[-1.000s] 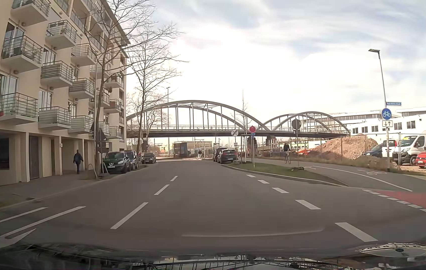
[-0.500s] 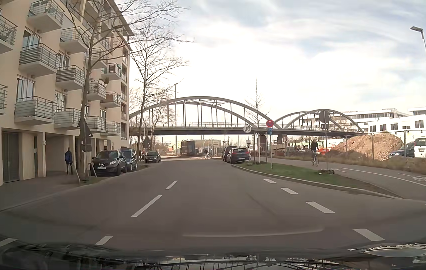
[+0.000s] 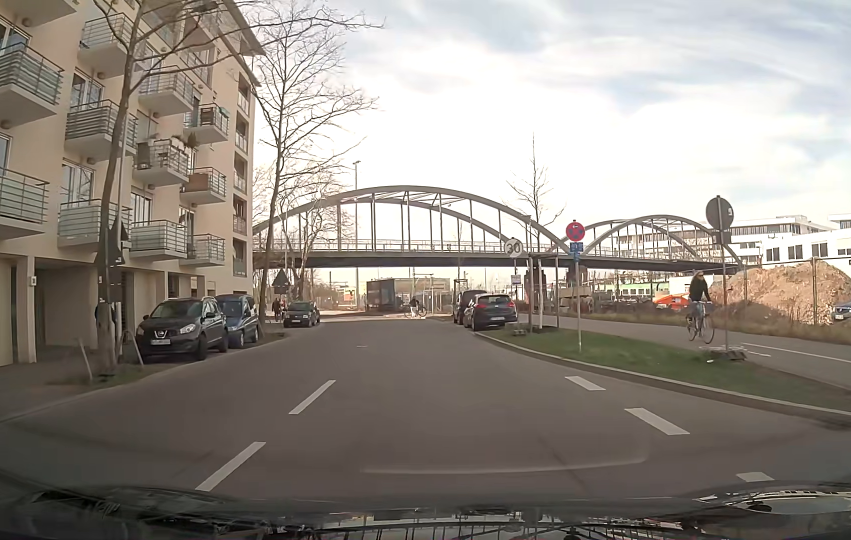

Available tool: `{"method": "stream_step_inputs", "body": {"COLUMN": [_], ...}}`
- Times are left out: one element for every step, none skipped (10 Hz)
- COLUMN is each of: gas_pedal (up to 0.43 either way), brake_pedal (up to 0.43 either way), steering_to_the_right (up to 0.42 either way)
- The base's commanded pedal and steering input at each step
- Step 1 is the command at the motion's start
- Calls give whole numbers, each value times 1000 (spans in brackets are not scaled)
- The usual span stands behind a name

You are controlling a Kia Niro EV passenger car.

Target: Follow the waypoints while adhering to traffic rules and regulations

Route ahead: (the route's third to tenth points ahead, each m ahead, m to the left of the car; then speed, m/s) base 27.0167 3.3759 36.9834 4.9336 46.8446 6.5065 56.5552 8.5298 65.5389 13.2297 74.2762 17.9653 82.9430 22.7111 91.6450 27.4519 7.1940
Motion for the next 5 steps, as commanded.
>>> {"method": "stream_step_inputs", "body": {"gas_pedal": [98, 110, 110, 130, 130], "brake_pedal": [0, 0, 0, 0, 0], "steering_to_the_right": [-4, -4, -3, -3, -4]}}
